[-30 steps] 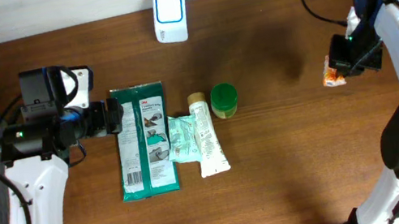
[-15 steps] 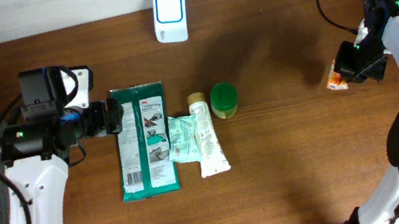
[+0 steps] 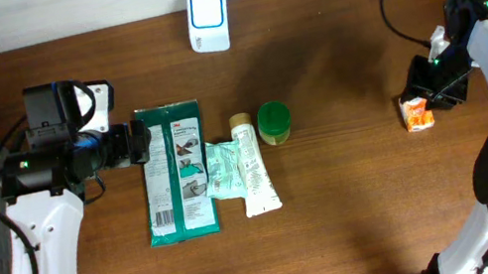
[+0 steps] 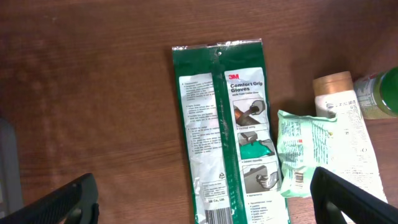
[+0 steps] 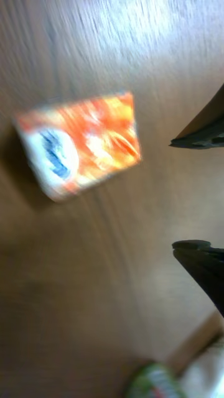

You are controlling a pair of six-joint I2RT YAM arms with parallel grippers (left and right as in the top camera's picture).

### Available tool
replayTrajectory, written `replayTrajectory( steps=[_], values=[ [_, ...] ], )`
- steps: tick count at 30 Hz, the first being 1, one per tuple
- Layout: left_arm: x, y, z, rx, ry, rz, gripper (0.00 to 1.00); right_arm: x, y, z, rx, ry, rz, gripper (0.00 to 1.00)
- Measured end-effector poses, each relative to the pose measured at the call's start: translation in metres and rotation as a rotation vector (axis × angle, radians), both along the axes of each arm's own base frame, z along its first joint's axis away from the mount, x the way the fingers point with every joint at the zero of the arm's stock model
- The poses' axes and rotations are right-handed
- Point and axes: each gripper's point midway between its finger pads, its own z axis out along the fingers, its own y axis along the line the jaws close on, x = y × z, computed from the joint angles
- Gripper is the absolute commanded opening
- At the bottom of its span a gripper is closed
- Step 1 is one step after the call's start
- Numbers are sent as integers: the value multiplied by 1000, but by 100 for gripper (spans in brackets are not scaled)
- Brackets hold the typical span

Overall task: Scan the item barcode
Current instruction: 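Lower the Kleenex pack onto the table's right side and release, then move the right gripper over the green-lidded jar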

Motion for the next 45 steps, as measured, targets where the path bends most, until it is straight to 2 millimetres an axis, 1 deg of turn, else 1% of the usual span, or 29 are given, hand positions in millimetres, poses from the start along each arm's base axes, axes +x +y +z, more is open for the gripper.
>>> replayTrajectory(
  steps=[1, 2, 3, 5, 6, 7, 8, 9, 10, 11, 12, 15, 16, 18, 19, 21, 24, 28, 30, 32, 34, 37, 43, 45],
  values=[
    [0, 0, 0, 0, 0, 0, 99, -7, 7, 1, 22, 22, 43, 45],
    [0, 0, 0, 0, 0, 0, 99, -14, 21, 4, 49, 41, 121, 45],
    [0, 0, 0, 0, 0, 0, 99, -14, 31, 10, 58, 48, 169, 46],
    [0, 0, 0, 0, 1, 0, 99, 4, 54, 36, 43, -18, 275, 50],
    [0, 0, 0, 0, -1, 0, 99, 18, 68, 54, 27, -76, 325, 53],
    [0, 0, 0, 1, 0, 0, 99, 43, 94, 89, -5, -203, 413, 56],
    [0, 0, 0, 0, 1, 0, 99, 53, 115, 106, -24, -270, 474, 59],
    [0, 0, 0, 0, 0, 0, 99, 60, 132, 116, -40, -317, 522, 59],
    [0, 0, 0, 0, 0, 0, 99, 60, 149, 119, -55, -333, 571, 60],
    [0, 0, 0, 0, 0, 0, 99, 56, 169, 117, -74, -329, 628, 61],
    [0, 0, 0, 0, 0, 0, 99, 53, 184, 114, -87, -324, 671, 68],
    [0, 0, 0, 0, 0, 0, 99, 52, 208, 100, -105, -304, 743, 74],
    [0, 0, 0, 0, 0, 0, 99, 51, 216, 90, -107, -283, 769, 77],
    [0, 0, 0, 0, 0, 0, 99, 49, 230, 78, -110, -262, 823, 77],
    [0, 0, 0, 0, 0, 0, 99, 47, 236, 74, -111, -255, 844, 77],
    [0, 0, 0, 0, 0, 0, 99, 46, 241, 71, -114, -253, 862, 77],
    [0, 0, 0, 0, 0, 0, 99, 48, 242, 65, -115, -246, 873, 77],
    [0, 0, 0, 0, 0, 0, 99, 49, 245, 53, -116, -234, 948, 77],
    [0, 0, 0, 0, 0, 0, 99, 51, 252, 50, -117, -249, 978, 77],
    [0, 0, 0, 0, 0, 0, 99, 49, 267, 46, -118, -263, 1031, 77],
    [0, 0, 0, 0, 0, 0, 99, 48, 274, 40, -115, -259, 1053, 77],
    [0, 0, 0, 0, 0, 0, 99, 48, 276, 31, -113, -240, 1061, 77],
    [0, 0, 0, 0, 0, 0, 99, 51, 279, 30, -115, -254, 1078, 78],
    [0, 0, 0, 0, 0, 0, 99, 53, 279, 24, -117, -249, 1086, 79]
  ],
)
